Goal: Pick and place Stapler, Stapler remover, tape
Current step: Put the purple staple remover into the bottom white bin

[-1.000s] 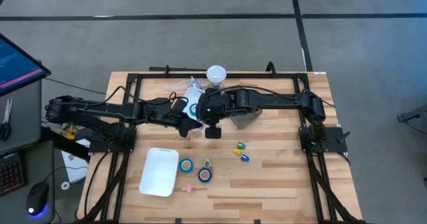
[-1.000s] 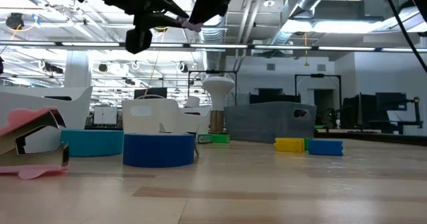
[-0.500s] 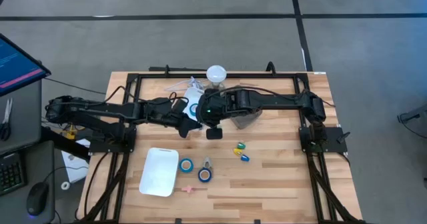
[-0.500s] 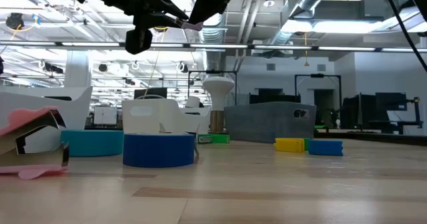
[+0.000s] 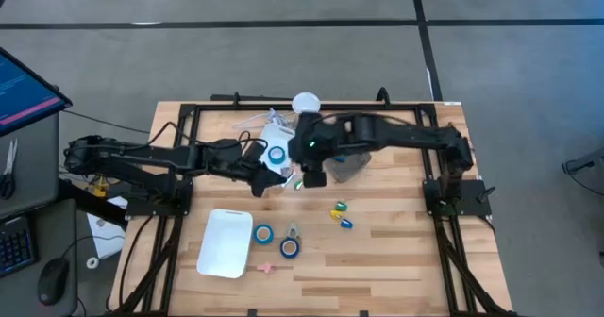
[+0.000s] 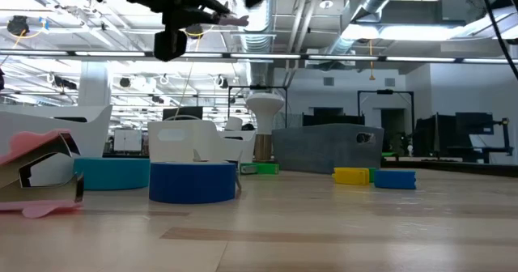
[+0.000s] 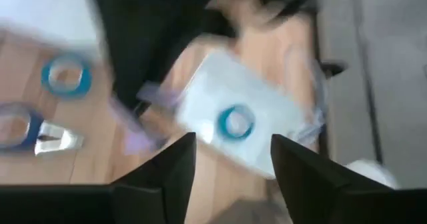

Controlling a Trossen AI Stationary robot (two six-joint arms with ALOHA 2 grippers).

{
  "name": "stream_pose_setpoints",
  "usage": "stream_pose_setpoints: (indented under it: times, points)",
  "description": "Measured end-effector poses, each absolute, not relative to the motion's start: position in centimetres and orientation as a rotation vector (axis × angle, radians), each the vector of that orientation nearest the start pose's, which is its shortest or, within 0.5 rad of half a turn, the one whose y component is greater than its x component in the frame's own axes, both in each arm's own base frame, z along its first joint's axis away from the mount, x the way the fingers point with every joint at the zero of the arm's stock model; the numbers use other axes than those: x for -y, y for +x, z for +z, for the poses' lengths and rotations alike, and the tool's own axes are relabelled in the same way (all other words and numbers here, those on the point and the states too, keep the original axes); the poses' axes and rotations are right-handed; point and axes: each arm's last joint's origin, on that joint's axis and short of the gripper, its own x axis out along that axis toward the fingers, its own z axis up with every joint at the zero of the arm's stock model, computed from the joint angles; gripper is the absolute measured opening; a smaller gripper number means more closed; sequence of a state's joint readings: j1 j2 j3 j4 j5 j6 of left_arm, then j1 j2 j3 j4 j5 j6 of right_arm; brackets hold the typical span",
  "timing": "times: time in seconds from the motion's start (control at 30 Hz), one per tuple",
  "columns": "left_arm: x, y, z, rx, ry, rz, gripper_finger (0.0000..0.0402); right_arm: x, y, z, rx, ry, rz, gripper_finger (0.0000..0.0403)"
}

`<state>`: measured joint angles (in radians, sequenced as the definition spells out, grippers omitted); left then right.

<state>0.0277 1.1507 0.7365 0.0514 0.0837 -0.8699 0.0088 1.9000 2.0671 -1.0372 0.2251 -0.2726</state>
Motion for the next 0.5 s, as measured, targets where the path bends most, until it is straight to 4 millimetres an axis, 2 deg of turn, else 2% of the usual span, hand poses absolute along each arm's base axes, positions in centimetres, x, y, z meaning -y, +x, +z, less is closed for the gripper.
stream_pose_setpoints:
  times: [0.13, 0.37, 0.5]
  points:
    - [-0.4, 25.0, 27.0, -0.352, -0.883, 0.093, 0.0025, 0.6, 38.1, 40.9, -0.839, -0.342, -0.108, 0.0191]
    - [0.0, 24.0, 27.9, -0.359, -0.894, 0.036, 0.0024, 0.8, 34.0, 44.0, -0.836, -0.251, -0.159, 0.0173]
    - [0.6, 22.4, 27.7, -0.453, -0.883, 0.054, 0.0024, 0.3, 31.8, 45.5, -0.808, -0.21, -0.182, 0.0156]
